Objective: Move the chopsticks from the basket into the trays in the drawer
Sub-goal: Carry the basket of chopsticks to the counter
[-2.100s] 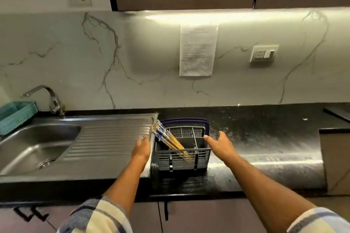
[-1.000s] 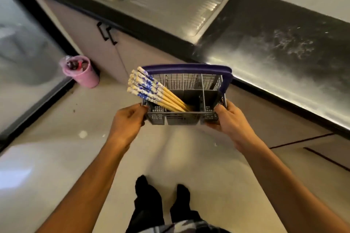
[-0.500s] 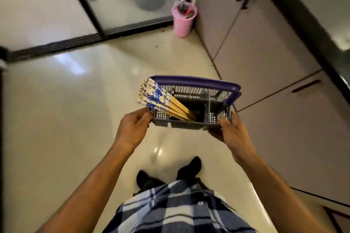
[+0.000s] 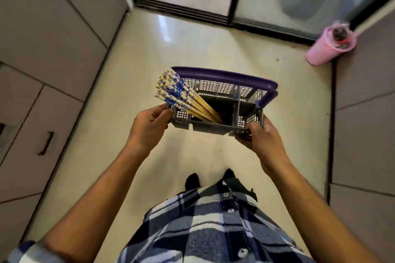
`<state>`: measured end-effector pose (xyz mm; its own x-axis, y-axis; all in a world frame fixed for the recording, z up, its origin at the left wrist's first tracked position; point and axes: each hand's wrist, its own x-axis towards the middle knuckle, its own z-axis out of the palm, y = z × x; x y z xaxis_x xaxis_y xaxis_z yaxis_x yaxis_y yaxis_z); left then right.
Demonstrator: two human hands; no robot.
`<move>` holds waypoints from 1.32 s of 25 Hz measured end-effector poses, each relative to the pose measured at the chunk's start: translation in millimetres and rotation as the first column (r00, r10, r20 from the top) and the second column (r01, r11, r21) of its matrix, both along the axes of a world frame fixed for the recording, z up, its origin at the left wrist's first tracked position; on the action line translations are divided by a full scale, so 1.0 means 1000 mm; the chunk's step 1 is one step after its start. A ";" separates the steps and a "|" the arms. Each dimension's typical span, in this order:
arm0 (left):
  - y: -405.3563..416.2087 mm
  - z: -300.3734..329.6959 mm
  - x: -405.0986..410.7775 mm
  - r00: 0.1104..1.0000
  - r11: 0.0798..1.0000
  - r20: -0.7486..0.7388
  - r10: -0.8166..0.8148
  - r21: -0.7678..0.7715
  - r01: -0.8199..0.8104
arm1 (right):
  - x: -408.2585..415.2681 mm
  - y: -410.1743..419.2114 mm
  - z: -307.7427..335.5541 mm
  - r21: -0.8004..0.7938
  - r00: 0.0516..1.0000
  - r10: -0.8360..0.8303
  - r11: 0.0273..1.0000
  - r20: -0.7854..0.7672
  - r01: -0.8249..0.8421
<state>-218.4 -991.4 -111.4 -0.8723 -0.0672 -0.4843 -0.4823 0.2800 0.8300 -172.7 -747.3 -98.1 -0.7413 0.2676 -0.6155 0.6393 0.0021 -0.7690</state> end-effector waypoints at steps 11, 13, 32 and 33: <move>-0.155 0.016 -0.008 0.762 0.762 -0.003 0.647 0.026 -0.647 | -0.185 -0.186 0.007 -0.045 0.783 0.620 0.782 -0.044 -0.621; -0.183 0.022 -0.010 0.661 0.661 -0.020 0.750 0.038 -0.749 | -0.215 -0.229 0.011 -0.054 0.686 0.725 0.684 -0.068 -0.728; -0.620 0.057 -0.065 0.207 0.228 -0.156 0.966 0.131 -0.965 | -0.339 -0.751 0.063 -0.053 0.397 0.886 0.397 -0.239 -0.916; -0.641 0.056 -0.072 0.204 0.225 -0.158 0.966 0.130 -0.966 | -0.347 -0.775 0.063 -0.053 0.397 0.886 0.396 -0.239 -0.917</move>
<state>-290.3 -1632.8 -55.7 -0.1910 -0.9192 -0.3445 -0.2347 -0.2980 0.9253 -520.0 -1522.8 -35.2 -0.5690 -0.6984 -0.4341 0.2152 0.3830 -0.8983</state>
